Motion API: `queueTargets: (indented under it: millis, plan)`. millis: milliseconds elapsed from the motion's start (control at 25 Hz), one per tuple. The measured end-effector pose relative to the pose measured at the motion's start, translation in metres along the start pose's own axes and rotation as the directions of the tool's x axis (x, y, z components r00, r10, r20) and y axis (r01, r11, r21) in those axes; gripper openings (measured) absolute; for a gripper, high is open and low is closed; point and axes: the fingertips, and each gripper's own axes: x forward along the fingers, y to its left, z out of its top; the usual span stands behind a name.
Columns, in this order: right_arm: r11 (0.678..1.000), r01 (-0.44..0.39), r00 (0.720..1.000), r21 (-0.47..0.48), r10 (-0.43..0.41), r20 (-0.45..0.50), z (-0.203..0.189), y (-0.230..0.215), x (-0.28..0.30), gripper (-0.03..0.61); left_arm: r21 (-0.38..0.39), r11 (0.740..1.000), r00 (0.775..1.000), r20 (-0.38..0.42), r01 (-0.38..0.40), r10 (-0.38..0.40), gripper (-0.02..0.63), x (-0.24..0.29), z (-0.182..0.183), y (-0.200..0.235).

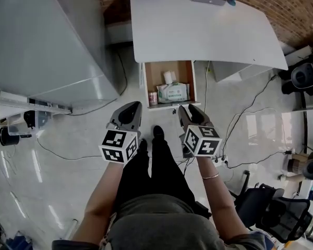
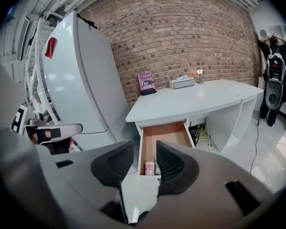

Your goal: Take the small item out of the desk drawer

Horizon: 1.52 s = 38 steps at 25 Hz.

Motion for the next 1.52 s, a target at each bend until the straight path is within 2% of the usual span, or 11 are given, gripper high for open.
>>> queueTargets:
  millis: [440, 920, 1360, 1520]
  plan:
    - [0.998, -0.048, 0.993, -0.038, 0.044, -0.109, 0.015, -0.031, 0.076, 0.155, -0.070, 0.992, 0.994, -0.037, -0.105, 0.102, 0.023, 0.036, -0.007, 0.021]
    - [0.992, -0.105, 0.965, -0.063, 0.086, -0.249, -0.005, -0.057, 0.157, 0.169, -0.151, 0.964, 0.976, -0.051, -0.217, 0.212, 0.023, 0.065, -0.023, 0.040]
    - [0.984, -0.123, 0.936, -0.132, 0.071, -0.344, -0.035, -0.074, 0.229, 0.186, -0.207, 0.936, 0.959, -0.069, -0.284, 0.275, 0.021, 0.082, -0.048, 0.054]
    - [0.985, -0.116, 0.926, -0.130, 0.060, -0.373, -0.048, -0.079, 0.249, 0.186, -0.212, 0.930, 0.954, -0.086, -0.299, 0.287, 0.021, 0.085, -0.059, 0.059]
